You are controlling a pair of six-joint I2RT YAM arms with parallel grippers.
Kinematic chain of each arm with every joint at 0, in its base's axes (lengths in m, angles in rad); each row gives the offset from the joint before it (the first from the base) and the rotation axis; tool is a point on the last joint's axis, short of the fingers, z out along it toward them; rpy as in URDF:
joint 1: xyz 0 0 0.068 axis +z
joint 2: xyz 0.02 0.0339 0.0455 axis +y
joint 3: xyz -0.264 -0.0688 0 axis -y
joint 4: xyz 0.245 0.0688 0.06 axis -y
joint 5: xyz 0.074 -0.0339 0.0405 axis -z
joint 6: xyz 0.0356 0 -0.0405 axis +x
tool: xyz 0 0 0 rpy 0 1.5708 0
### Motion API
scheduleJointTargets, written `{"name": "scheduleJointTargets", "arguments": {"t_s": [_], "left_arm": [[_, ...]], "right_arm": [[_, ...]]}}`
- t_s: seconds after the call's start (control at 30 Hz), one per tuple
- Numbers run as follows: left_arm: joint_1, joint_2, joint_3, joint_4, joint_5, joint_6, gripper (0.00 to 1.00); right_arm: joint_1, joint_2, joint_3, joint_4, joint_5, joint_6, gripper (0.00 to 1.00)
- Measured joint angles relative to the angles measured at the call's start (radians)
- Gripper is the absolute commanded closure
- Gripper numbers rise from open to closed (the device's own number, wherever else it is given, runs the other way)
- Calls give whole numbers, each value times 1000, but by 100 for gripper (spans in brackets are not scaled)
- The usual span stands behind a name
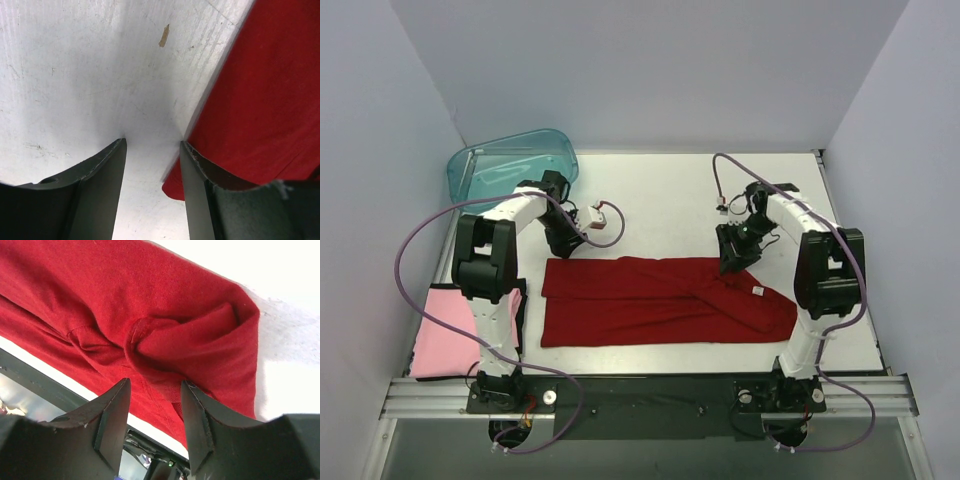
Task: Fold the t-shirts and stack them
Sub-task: Fold the other side of the tshirt into a rectangle
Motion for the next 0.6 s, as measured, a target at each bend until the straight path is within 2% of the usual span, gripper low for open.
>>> {"name": "scheduleJointTargets", "arguments": {"t_s": [0.03,0.1,0.13,0.17,0.2,0.23,0.37,0.43,0.6], "left_arm": [[0,0,0,-1,1,3,44],[2,0,0,-4,5,13,46],[3,-1,0,-6,8,17,49],[5,-1,0,-11,12,22,51],[5,-1,0,-15,15,24,58],[6,-2,-1,-20,18,26,62],[6,-2,-5,-44,28,21,91],[6,-3,-9,-54,31,13,100],[6,-8,-16,-63,34,-13,100]], "right_arm": [[5,12,0,0,3,-1,64],[14,34,0,0,14,-3,78],[16,45,0,0,21,-6,91],[19,53,0,0,27,-6,96],[21,57,0,0,35,-8,100],[22,59,0,0,48,-4,100],[8,58,0,0,69,0,100],[-10,54,0,0,76,0,100],[-58,24,0,4,147,9,100]]}}
